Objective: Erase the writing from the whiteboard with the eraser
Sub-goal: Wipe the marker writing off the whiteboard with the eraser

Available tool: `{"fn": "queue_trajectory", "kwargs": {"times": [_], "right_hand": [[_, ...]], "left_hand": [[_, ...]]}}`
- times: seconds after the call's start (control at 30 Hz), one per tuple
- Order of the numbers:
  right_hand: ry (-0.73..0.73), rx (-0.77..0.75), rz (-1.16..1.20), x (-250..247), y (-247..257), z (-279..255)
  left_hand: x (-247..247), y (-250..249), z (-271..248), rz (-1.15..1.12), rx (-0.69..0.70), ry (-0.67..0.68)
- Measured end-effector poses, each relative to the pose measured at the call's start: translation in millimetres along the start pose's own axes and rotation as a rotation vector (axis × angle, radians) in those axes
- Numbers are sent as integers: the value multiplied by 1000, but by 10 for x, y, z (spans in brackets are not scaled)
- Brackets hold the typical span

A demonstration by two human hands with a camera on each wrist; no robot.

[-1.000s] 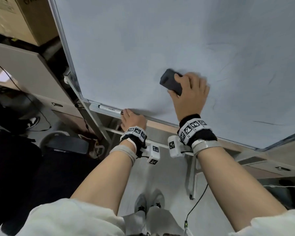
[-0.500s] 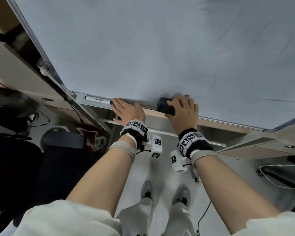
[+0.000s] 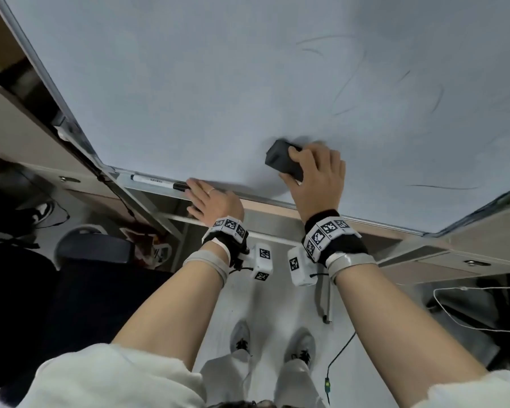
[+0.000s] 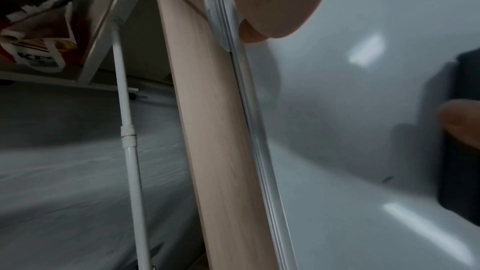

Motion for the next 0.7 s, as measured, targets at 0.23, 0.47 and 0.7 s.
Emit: {"fn": "queue_trajectory", "kwargs": {"times": [0.23, 0.47, 0.7], "right_hand": [[219, -6, 85, 654, 434, -246], [341, 34, 60, 787, 480, -472], [219, 80, -62, 17, -211, -466]], "left_hand": [[-82, 410, 275, -44, 123, 48], [-181, 433, 345, -140, 135, 74], [-12, 56, -156, -132, 72, 8]]}}
Point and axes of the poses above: each hand's wrist, its own z-axis towards the middle knuckle, its own x-axis out of the palm, y = z × x, the point moved 2 cm from there along z, towards the middle knuckle, and after that the axes turned 8 degrees about z, right-handed, at the moved point
